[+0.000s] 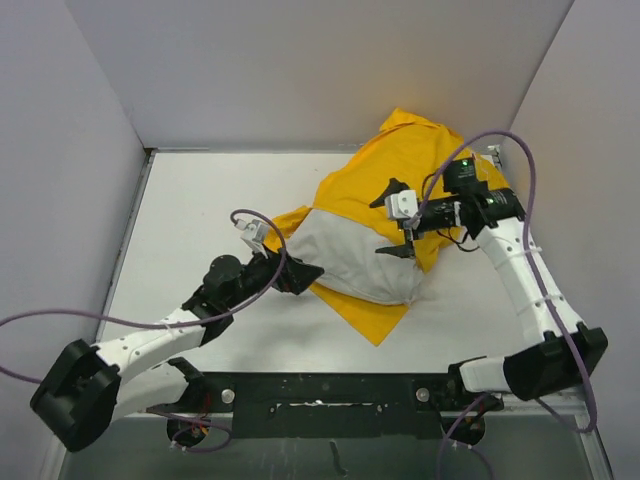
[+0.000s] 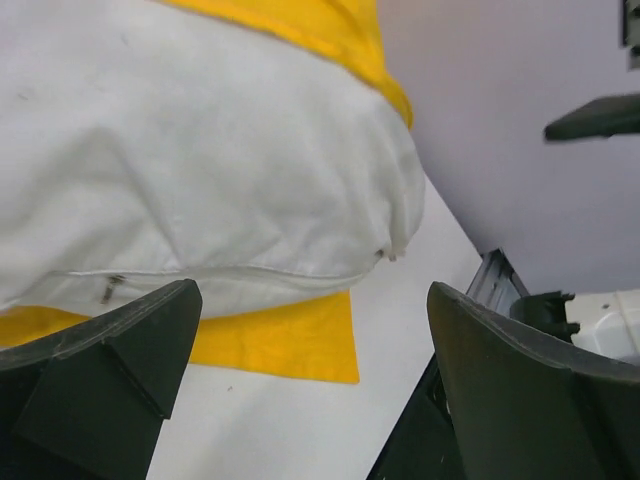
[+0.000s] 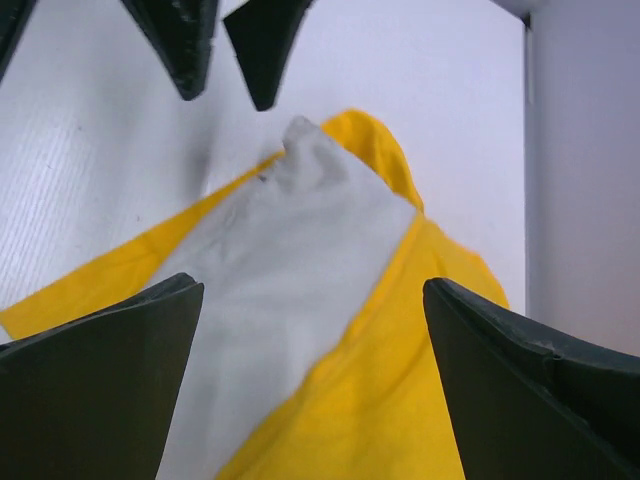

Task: Put the pillow into the pillowcase
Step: Stuff the pillow into the pillowcase.

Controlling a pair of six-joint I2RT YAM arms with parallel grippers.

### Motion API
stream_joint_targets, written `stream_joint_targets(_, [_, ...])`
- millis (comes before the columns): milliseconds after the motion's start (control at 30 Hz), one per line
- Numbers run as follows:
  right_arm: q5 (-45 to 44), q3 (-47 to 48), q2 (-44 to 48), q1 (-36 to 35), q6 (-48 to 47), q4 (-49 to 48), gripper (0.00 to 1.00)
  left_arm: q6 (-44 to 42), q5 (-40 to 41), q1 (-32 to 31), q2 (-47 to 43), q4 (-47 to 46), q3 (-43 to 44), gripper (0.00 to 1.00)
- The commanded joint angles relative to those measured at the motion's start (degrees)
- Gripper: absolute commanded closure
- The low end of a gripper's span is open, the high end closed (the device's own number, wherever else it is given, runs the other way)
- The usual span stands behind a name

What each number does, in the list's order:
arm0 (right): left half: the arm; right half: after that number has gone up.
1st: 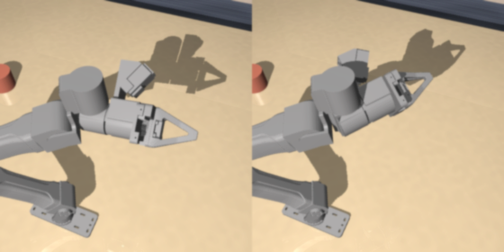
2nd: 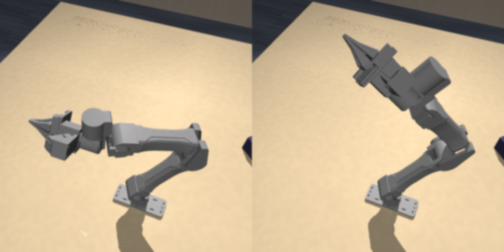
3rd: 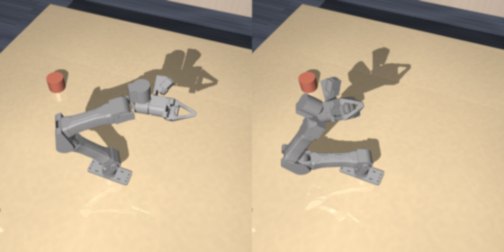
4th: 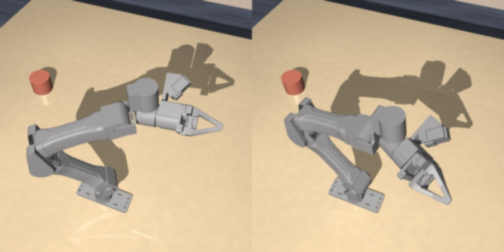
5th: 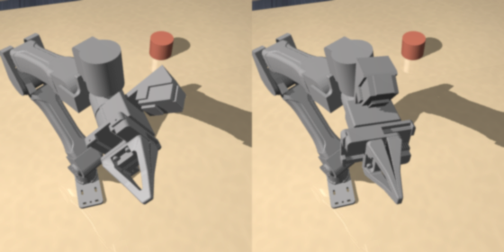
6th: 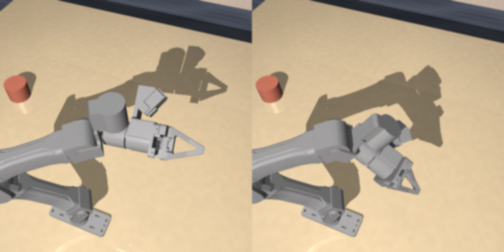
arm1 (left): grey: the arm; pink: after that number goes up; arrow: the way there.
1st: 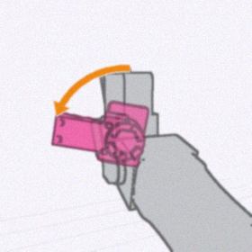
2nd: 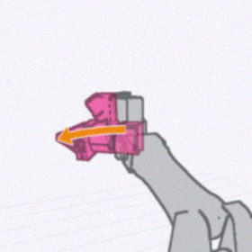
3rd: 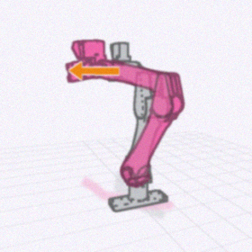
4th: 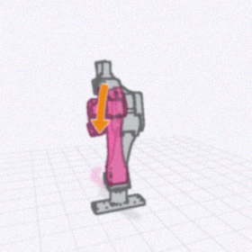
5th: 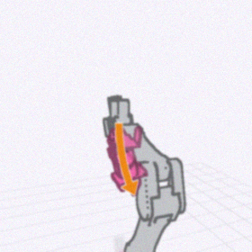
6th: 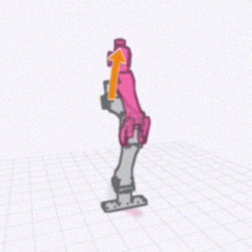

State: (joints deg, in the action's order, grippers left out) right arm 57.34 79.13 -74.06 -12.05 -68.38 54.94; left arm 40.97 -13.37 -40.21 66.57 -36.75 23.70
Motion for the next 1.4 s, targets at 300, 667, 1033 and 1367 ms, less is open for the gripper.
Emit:
stream_joint_targets(300, [-37.5,-0.7,-21.2,-29.5,-0.1,-21.1,0.04,4.6,5.1,10.9,-19.7,30.9,-5.0,0.43])
stream_joint_targets(667, [-53.7,-5.3,-30.2,-24.0,6.1,-37.8,0.87,6.9,2.6,11.1,-14.9,22.9,-6.7,0.44])
stream_joint_targets(1033, [-11.4,7.0,-20.6,-10.0,29.3,-26.7,1.00,13.0,2.4,9.8,3.3,2.7,0.4,0.66])
stream_joint_targets(1367, [-7.4,7.9,-19.3,-7.5,34.3,-27.2,1.00,15.7,13.5,2.0,24.7,1.2,18.4,0.65])
